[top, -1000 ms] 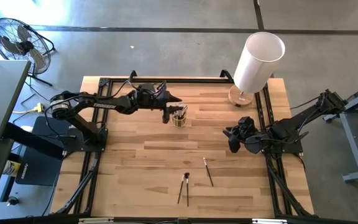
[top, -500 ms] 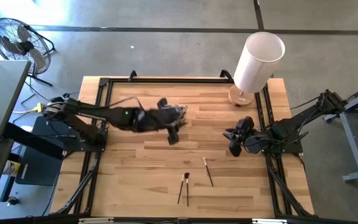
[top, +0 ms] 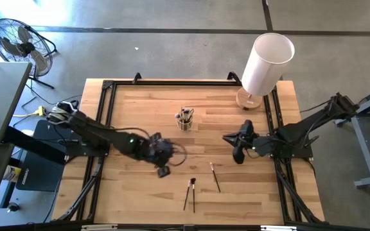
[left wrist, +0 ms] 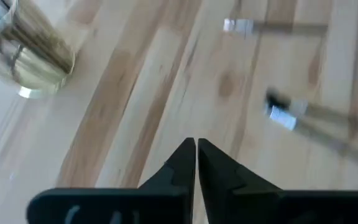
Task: Put items in baskets/containers
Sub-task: Put the black eyeshadow brush into the gold container
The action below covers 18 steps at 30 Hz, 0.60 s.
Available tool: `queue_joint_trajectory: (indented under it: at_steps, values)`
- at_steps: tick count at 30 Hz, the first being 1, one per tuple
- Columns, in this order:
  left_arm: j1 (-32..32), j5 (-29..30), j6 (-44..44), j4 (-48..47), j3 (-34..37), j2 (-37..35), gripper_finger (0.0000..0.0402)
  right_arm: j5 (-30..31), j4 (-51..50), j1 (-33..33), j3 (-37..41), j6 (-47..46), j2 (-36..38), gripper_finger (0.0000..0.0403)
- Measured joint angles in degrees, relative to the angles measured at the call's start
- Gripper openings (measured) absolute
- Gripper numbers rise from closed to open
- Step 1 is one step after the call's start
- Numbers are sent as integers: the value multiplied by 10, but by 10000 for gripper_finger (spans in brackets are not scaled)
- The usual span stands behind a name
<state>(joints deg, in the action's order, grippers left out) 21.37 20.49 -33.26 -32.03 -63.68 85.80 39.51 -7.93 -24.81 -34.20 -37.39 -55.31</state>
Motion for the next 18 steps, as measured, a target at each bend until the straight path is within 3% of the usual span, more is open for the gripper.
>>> queue_joint_trajectory:
  at_steps: [3, 5, 12, 18]
  values:
    - [28, 11, -10, 25, 54, -54, 3, -2, 20, 17, -45, 13, -65, 11]
    - [43, 11, -17, 33, 101, -93, 4, -16, -17, 31, -97, 1, -122, 14]
    - [53, 26, -12, 80, 223, -244, 1, -85, -313, 76, -327, -137, -329, 10]
    - [53, 37, 34, 78, 262, -325, 1, -147, -523, 93, -474, -260, -467, 2]
